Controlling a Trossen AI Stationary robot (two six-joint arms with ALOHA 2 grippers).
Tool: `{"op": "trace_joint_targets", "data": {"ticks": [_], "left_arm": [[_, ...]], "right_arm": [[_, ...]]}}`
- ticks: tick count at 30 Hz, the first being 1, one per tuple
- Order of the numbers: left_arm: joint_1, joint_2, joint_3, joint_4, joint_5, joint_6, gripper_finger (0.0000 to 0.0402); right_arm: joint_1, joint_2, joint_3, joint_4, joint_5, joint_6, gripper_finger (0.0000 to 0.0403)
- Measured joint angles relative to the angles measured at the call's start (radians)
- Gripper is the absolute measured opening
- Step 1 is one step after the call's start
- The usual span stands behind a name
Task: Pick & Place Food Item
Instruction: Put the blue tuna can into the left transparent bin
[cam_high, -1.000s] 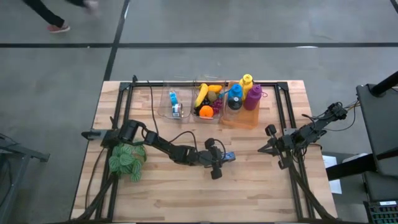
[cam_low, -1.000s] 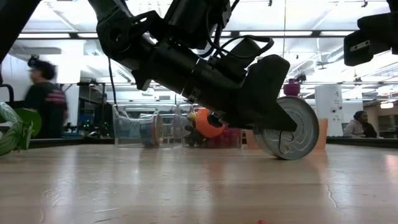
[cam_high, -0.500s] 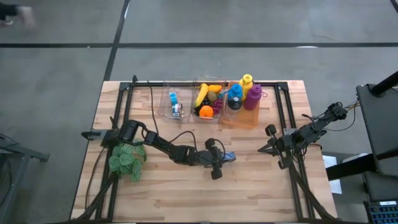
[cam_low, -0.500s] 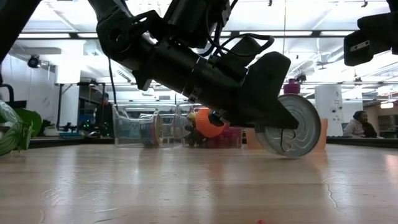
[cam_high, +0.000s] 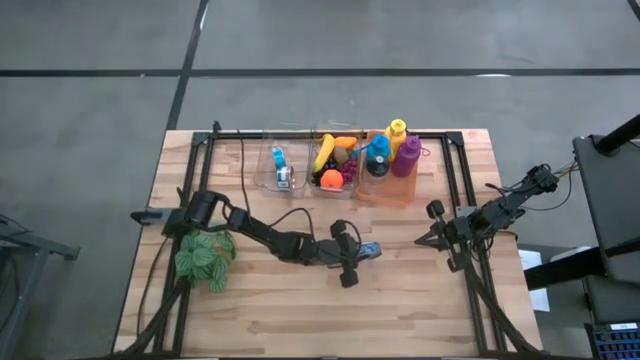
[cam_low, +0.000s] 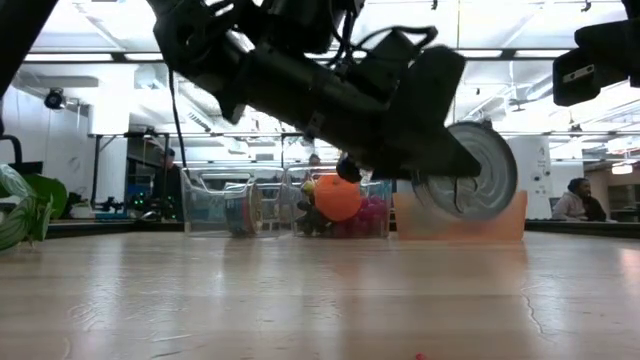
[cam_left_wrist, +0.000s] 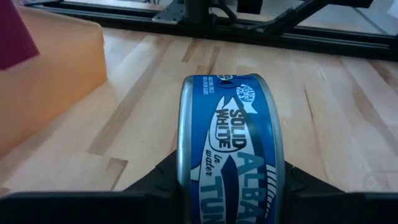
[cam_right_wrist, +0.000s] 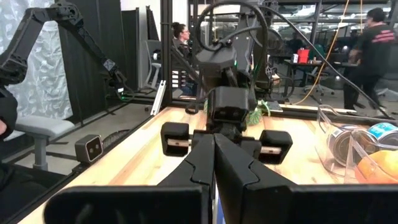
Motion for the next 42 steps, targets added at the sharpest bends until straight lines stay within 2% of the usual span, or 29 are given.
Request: {"op": "trace_joint_targets", "data": {"ticks": [8,13,28,31,37,42], "left_arm": [[-0.002,-0.104,-0.003,-0.118,-0.057,0.001,0.0129],[-0.006,-0.193,-0.005,-0.266,-0.129,-0.014,0.0129],[0.008,-0.498,-0.004,-0.811,-0.391,-0.29,0.0129],[0.033,-0.544,-0.005,-0.907,-0.428,-0.354,0.0129],[0.135,-0.617,-0.005,-1.085,-0.438,-0.503,0.0129],[0.25,-0.631,-0.005,-1.138,-0.438,-0.504,0.0129]], "right_arm": [[0.0,0.0,0.0,0.001,0.0,0.0,0.0008],[0.0,0.0,0.0,0.0,0.0,0.0,0.0008],[0.0,-0.001,0.0,-0.001,0.0,0.0,0.0008],[0.0,0.0,0.0,-0.001,0.0,0.0,0.0008],[0.0,0.0,0.0,0.0,0.0,0.0,0.0008],[0.0,0.0,0.0,0.0,0.0,0.0,0.0008]]}}
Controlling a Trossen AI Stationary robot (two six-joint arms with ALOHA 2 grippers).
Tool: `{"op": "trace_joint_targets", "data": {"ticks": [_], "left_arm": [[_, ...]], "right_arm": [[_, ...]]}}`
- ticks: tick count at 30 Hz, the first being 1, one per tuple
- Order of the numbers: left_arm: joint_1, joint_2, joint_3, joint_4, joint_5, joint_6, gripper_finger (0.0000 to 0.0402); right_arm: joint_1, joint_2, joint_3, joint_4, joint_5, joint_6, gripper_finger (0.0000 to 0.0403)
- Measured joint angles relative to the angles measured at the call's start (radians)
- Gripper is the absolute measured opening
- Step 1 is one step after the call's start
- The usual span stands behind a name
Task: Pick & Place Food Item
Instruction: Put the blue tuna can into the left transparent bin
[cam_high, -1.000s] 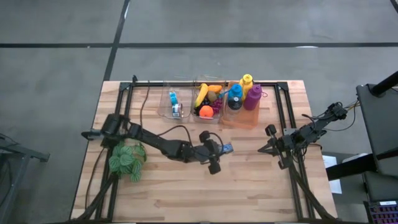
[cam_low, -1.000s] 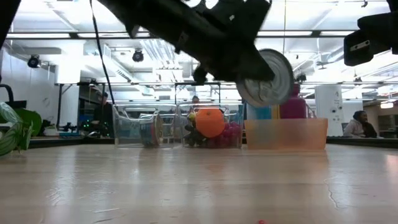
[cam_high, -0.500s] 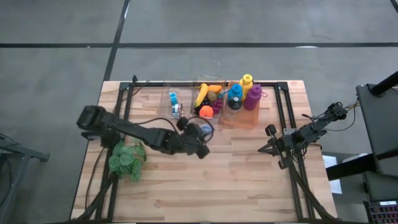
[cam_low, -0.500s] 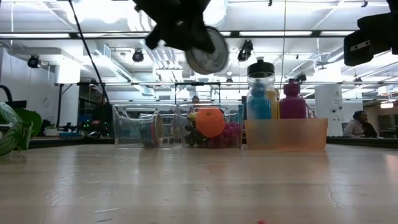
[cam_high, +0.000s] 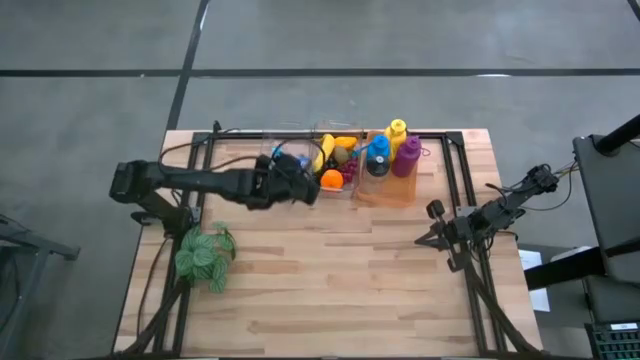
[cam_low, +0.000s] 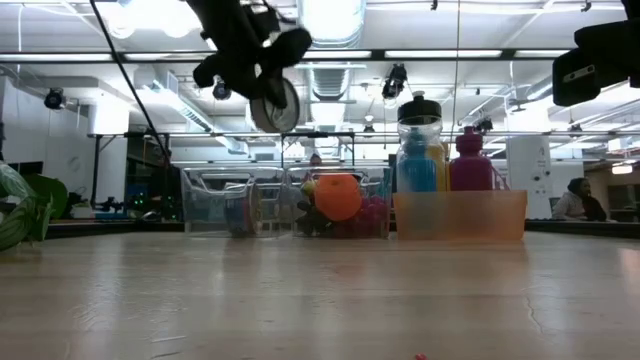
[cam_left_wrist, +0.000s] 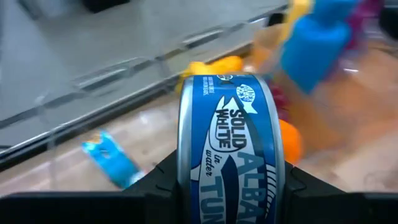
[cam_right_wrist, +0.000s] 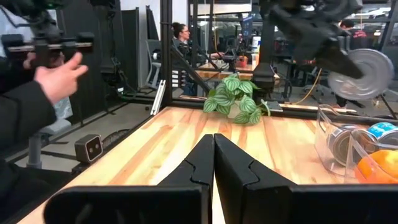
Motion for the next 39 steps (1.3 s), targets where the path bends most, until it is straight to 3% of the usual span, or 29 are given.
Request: {"op": "trace_joint_targets", "data": {"ticks": [7,13,18,22,39], "left_arm": [[0.177,0.0,-0.001,-0.013,0.053,0.004,0.0129],[0.351,0.006,-0.01,0.003,0.207,0.011,0.0129],[0.461,0.04,-0.053,0.134,0.339,0.094,0.0129],[0.496,0.091,-0.061,0.194,0.411,0.117,0.0129],[0.507,0.263,-0.061,0.222,0.456,0.056,0.0129]], "right_arm": [[0.0,0.0,0.0,-0.001,0.0,0.0,0.0008],[0.0,0.0,0.0,-0.001,0.0,0.0,0.0008],[0.0,0.0,0.0,0.0,0.0,0.0,0.0008],[0.0,0.0,0.0,-0.001,0.0,0.0,0.0008],[0.0,0.0,0.0,-0.001,0.0,0.0,0.0008]]}}
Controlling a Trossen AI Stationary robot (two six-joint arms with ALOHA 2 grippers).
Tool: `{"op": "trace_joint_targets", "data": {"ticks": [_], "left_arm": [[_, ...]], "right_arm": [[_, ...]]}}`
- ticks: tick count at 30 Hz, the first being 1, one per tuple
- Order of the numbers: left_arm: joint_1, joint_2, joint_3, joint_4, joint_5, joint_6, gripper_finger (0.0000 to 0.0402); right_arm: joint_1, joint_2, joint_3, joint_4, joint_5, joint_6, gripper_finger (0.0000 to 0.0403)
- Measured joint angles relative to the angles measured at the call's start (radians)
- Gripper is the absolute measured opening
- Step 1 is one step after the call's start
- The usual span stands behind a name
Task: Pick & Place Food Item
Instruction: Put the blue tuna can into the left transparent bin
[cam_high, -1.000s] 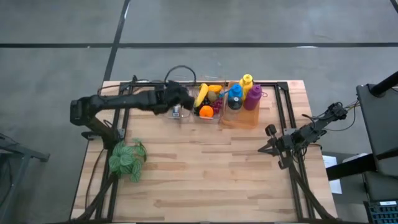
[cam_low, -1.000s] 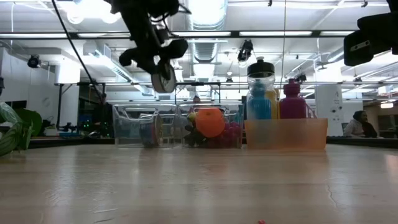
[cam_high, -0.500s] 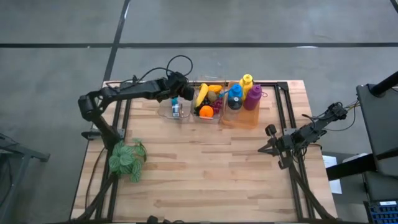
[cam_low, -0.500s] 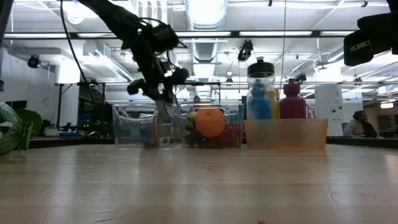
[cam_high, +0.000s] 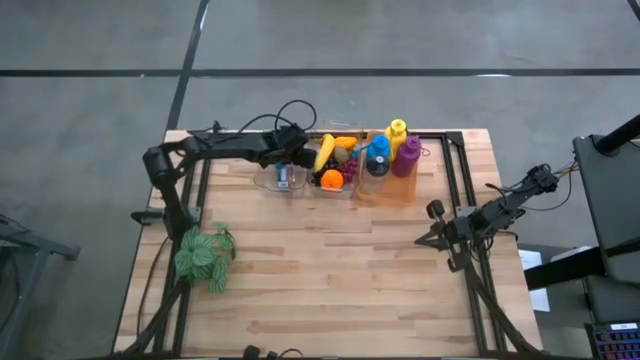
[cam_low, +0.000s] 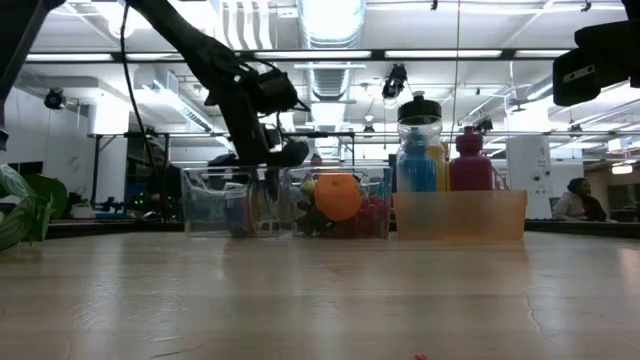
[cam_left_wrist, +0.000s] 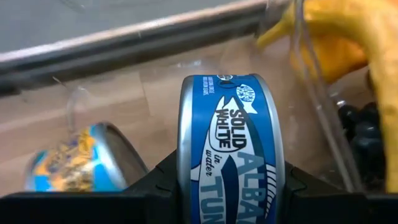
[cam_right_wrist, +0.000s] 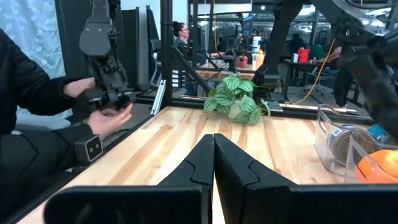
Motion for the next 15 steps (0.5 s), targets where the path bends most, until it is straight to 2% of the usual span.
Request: {"op": "trace_joint_targets", "data": {"ticks": [12,15], "left_arm": [[0.002,0.075,0.002,0.016,0.028,-0.004,0.0129],[0.004,0.074,0.001,0.004,0.043,-0.005,0.0157]], "right_arm": [[0.0,0.0,0.0,0.0,0.0,0.0,0.0008],[0.0,0.0,0.0,0.0,0.0,0.0,0.0008]]}}
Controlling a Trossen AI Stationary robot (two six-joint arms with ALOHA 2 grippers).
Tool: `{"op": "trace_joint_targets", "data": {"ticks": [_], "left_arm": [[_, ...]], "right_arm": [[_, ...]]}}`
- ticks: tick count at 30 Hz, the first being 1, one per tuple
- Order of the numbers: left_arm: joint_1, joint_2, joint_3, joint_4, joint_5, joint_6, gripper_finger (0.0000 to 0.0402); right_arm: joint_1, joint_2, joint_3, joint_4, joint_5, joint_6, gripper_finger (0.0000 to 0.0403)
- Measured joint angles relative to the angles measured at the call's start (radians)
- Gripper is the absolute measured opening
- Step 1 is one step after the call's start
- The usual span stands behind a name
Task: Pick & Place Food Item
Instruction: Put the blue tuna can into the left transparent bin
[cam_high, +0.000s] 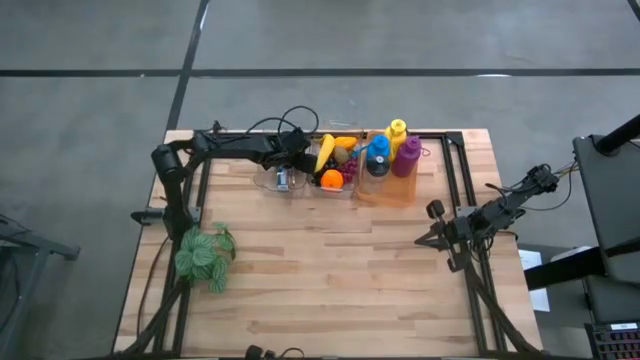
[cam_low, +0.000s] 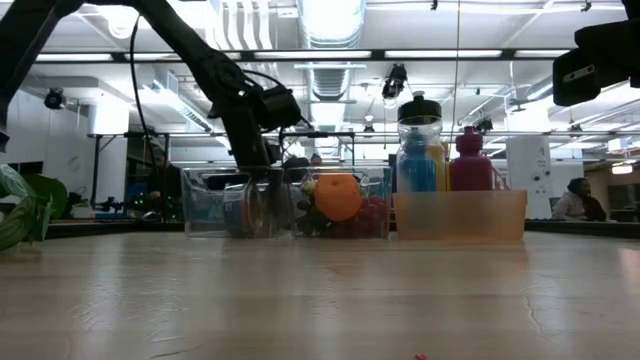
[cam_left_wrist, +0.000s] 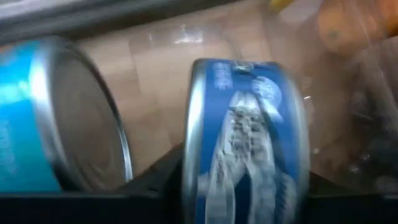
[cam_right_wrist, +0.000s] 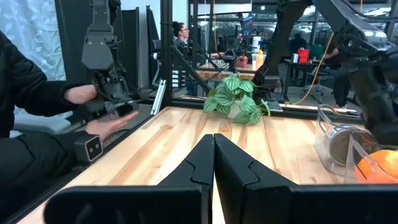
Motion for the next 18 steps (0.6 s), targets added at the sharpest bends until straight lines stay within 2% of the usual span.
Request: {"op": "trace_joint_targets", "data": {"ticks": [4,9,14,18], "left_arm": [[0.003,-0.002,-0.002,-0.001,0.003,-0.005,0.0219],[0.004,-0.003,-0.002,0.003,0.002,-0.003,0.0278],[0.005,-0.004,-0.002,0.004,-0.001,-0.003,0.0316],[0.005,-0.004,0.0,0.003,-0.004,-0.002,0.0329]], "right_arm": [[0.0,0.0,0.0,0.0,0.0,0.0,0.0008],[0.0,0.0,0.0,0.0,0.0,0.0,0.0008],[0.0,0.0,0.0,0.0,0.0,0.0,0.0008],[0.0,0.0,0.0,0.0,0.0,0.0,0.0008]]}}
